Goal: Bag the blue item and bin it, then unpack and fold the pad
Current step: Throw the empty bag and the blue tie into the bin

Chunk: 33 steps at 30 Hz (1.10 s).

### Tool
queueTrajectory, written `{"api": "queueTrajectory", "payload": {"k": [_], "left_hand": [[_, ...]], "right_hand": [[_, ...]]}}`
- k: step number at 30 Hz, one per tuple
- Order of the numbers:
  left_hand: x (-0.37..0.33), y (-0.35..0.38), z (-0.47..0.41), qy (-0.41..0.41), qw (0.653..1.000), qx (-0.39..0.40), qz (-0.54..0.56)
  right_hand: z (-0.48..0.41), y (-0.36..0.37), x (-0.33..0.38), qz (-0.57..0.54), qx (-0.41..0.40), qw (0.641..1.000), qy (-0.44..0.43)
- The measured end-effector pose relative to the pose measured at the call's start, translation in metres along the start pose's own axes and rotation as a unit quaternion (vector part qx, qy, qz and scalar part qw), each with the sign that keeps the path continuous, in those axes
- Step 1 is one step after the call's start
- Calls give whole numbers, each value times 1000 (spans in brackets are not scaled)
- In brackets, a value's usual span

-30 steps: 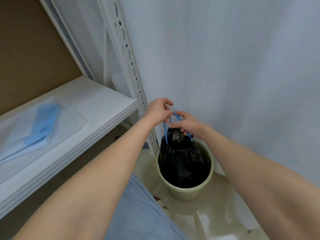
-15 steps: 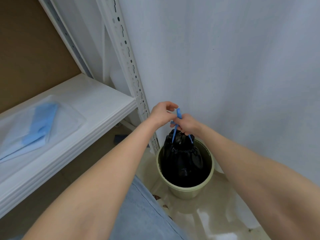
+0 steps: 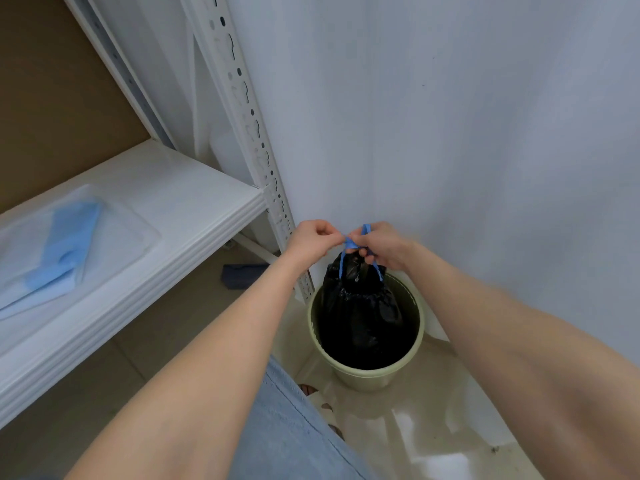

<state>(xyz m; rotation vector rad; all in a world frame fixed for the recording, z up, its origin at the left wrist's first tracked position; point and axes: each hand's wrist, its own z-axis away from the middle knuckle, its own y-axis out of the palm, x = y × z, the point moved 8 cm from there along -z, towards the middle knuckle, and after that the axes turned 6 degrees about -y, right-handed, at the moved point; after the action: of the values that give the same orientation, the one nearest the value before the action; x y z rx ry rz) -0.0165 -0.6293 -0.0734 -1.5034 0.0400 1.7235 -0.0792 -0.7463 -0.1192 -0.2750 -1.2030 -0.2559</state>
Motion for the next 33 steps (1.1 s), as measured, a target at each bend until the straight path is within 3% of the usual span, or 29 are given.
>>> {"api": "queueTrajectory", "payload": {"k": [10, 15, 18, 20, 23, 25, 28, 33], "left_hand": [[-10, 39, 9, 40, 991, 117, -48], [-5, 34, 4, 32, 994, 100, -25], [-6, 33, 2, 54, 994, 45, -89], [0, 35, -2, 38, 992, 38, -118], [9, 49, -4, 6, 983, 89, -161], [10, 48, -6, -10, 983, 54, -176], [17, 42, -7, -61, 993, 10, -97], [21, 42, -5, -113, 991, 65, -11]], "right_hand": [[5, -4, -7, -20, 2, 999, 41], [2, -7, -4, -41, 9, 999, 13], [1, -12, -1, -29, 2, 1000, -10], [2, -13, 0, -12, 4, 1000, -19], [3, -13, 2, 47, 4, 998, -45], [4, -17, 8, 138, -18, 987, -78], [5, -18, 16, 222, -55, 965, -126], [3, -17, 15, 280, -131, 941, -141]]}}
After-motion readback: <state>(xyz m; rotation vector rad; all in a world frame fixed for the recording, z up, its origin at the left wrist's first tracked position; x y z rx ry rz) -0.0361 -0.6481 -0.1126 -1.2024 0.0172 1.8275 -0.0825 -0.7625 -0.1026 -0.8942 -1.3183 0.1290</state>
